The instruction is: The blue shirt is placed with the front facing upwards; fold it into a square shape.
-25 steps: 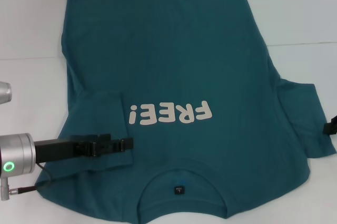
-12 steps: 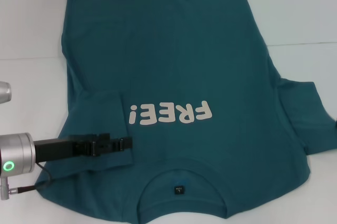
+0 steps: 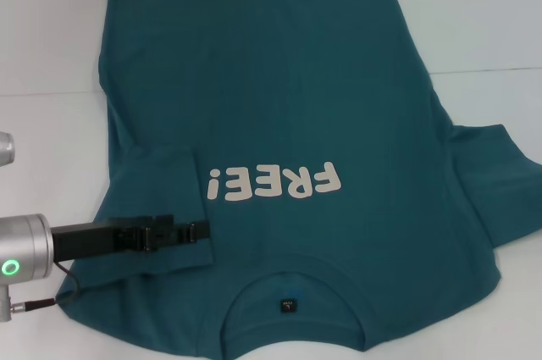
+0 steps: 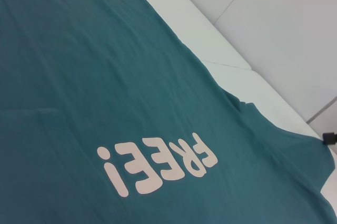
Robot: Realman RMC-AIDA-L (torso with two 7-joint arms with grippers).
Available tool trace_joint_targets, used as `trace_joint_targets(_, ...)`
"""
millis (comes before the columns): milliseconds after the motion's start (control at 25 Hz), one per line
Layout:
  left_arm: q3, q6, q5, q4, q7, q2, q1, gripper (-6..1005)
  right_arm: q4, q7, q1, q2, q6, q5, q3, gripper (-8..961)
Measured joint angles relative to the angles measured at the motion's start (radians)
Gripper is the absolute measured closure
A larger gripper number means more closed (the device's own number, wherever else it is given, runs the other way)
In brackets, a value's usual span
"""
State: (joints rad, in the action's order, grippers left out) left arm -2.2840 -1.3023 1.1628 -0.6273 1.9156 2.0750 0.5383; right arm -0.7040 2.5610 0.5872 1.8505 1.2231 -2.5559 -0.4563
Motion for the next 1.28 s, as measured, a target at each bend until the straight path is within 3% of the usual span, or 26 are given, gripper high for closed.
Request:
trace_joint_targets(880, 0.0, -0.008, 0.0, 0.0, 0.0, -0.006, 0.002, 61, -0.101, 0.003, 0.035, -0.013, -0.005, 0.004, -0.004, 953)
trace_joint_targets(1280, 0.0, -0.009, 0.0, 0.0, 0.003, -0.009, -0.002, 61, -0.12, -0.026, 0.091, 0.001, 0.108, 0.006, -0.02, 953)
